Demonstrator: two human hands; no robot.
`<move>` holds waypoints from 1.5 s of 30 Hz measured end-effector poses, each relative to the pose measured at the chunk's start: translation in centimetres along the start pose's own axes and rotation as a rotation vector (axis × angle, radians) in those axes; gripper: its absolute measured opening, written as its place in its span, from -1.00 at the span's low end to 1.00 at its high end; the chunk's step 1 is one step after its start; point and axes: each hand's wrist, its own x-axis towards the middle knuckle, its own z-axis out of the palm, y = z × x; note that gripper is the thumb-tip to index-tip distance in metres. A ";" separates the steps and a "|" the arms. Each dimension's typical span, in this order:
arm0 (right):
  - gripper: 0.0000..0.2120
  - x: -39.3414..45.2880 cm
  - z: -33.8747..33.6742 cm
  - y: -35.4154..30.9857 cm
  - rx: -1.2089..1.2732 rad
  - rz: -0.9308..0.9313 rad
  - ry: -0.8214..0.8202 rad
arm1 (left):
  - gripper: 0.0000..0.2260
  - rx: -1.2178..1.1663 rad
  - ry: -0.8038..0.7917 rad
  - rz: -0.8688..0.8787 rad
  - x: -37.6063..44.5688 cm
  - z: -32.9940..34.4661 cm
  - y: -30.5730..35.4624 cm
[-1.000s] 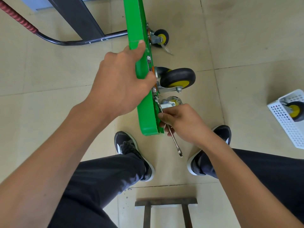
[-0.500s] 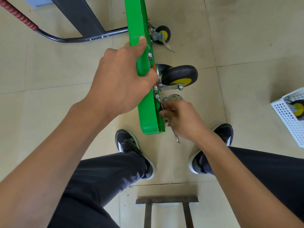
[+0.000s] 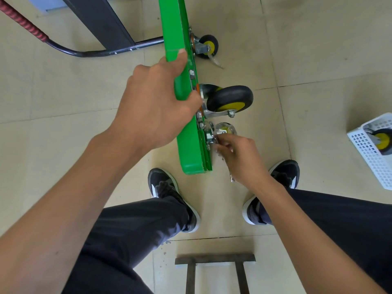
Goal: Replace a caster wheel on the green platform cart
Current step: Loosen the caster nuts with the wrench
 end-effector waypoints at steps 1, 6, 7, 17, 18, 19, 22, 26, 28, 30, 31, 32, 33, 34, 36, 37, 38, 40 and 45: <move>-0.82 -0.3 -0.1 -0.1 0.066 0.052 -0.029 | -0.37 0.001 0.000 0.000 0.0 0.0 0.0; -0.79 -0.5 -1.1 -1.8 0.180 0.128 -0.145 | -0.41 0.036 0.001 0.017 0.0 -0.1 0.0; -0.78 -0.5 -1.3 -2.3 0.200 0.140 -0.162 | -0.41 0.042 0.002 0.021 0.0 -0.1 0.1; -0.73 0.4 -2.6 -5.1 0.307 0.279 -0.257 | -0.42 0.061 0.009 0.032 0.1 -0.1 0.1; -0.74 0.4 -2.7 -5.2 0.331 0.302 -0.260 | -0.42 0.063 0.009 0.031 0.1 -0.1 0.1; -0.76 0.5 -2.7 -5.3 0.356 0.323 -0.266 | -0.41 0.067 0.009 0.031 0.1 -0.1 0.1; -0.78 0.4 -2.7 -5.6 0.436 0.379 -0.290 | -0.42 0.076 0.010 0.030 0.1 -0.1 0.1; -0.76 0.4 -2.5 -5.6 0.543 0.423 -0.333 | -0.42 0.077 0.012 0.030 0.1 -0.1 0.2; -0.74 0.4 -2.3 -5.6 0.582 0.410 -0.319 | -0.42 0.082 0.015 0.027 0.1 0.0 0.1; -0.75 0.4 -2.1 -5.6 0.603 0.392 -0.290 | -0.41 0.077 0.012 0.025 0.1 0.0 0.1; -0.75 0.4 -2.1 -5.6 0.602 0.388 -0.286 | -0.41 0.075 0.012 0.025 0.1 0.0 0.0; -0.75 0.4 -2.0 -5.6 0.592 0.385 -0.288 | -0.41 0.073 0.012 0.023 0.1 0.1 0.0; -0.75 0.4 -2.0 -5.6 0.575 0.379 -0.289 | -0.40 0.065 0.013 0.020 0.1 0.1 0.0; -0.75 0.4 -1.9 -5.5 0.547 0.367 -0.287 | -0.40 0.055 0.015 0.019 0.1 0.1 0.0; -0.75 0.5 -1.8 -5.2 0.458 0.321 -0.267 | -0.39 0.044 0.018 0.021 0.1 0.1 0.0; -0.75 0.5 -1.8 -5.1 0.411 0.294 -0.252 | -0.39 0.042 0.017 0.023 0.1 0.1 0.0; -0.76 0.4 -1.7 -4.9 0.367 0.269 -0.237 | -0.39 0.041 0.014 0.024 0.1 0.1 -0.1; -0.80 0.5 -1.4 -4.3 0.251 0.220 -0.210 | -0.38 0.039 0.012 0.024 0.1 0.1 -0.1; -0.88 1.7 -0.3 -1.4 -0.156 -0.059 -0.017 | -0.36 0.038 0.009 0.019 0.1 0.1 -0.2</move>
